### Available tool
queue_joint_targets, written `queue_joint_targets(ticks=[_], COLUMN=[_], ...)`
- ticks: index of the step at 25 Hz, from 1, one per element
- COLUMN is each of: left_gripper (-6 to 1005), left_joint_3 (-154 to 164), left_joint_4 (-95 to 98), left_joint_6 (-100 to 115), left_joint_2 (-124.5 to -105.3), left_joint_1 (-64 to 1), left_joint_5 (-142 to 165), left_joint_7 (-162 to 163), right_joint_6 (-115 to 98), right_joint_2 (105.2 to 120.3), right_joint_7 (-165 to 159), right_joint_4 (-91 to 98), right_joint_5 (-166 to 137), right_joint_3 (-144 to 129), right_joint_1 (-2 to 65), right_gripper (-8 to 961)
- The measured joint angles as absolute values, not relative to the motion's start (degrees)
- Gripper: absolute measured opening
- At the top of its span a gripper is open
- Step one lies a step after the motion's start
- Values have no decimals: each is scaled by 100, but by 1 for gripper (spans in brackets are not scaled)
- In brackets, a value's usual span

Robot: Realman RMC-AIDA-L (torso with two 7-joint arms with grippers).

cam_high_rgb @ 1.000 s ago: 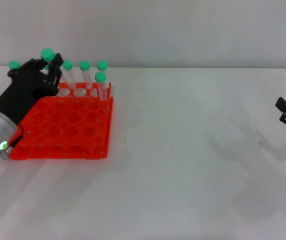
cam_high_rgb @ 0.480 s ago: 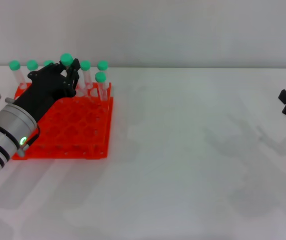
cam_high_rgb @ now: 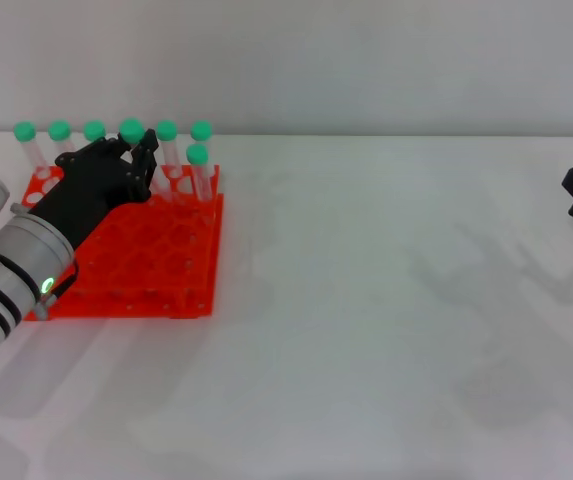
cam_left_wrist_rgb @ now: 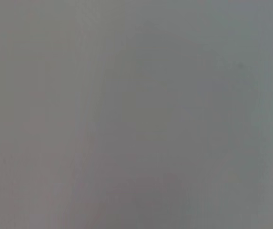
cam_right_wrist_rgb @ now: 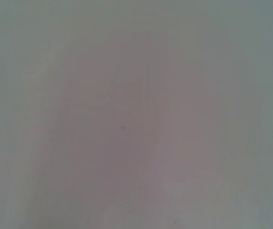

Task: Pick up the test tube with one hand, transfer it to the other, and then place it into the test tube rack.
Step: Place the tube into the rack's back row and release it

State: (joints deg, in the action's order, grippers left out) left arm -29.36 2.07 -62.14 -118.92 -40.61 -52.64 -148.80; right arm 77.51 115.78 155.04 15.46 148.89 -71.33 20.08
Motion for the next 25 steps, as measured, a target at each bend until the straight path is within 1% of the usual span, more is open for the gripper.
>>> queue_joint_targets(ticks=[25], left_gripper=[251], left_joint_3=[-2927], left_joint_4=[61], left_joint_6=[-5131], left_joint_2=[-11893], left_joint_1=[-4328], left_joint_5=[-5260], left_joint_7=[-14983], right_joint_6=[7733], right_joint_2=[11584], right_joint_7=[15548], right_joint_4=[1546], right_joint_5=[14888], right_joint_3=[-7128], right_joint_1=[2032], right_gripper=[871])
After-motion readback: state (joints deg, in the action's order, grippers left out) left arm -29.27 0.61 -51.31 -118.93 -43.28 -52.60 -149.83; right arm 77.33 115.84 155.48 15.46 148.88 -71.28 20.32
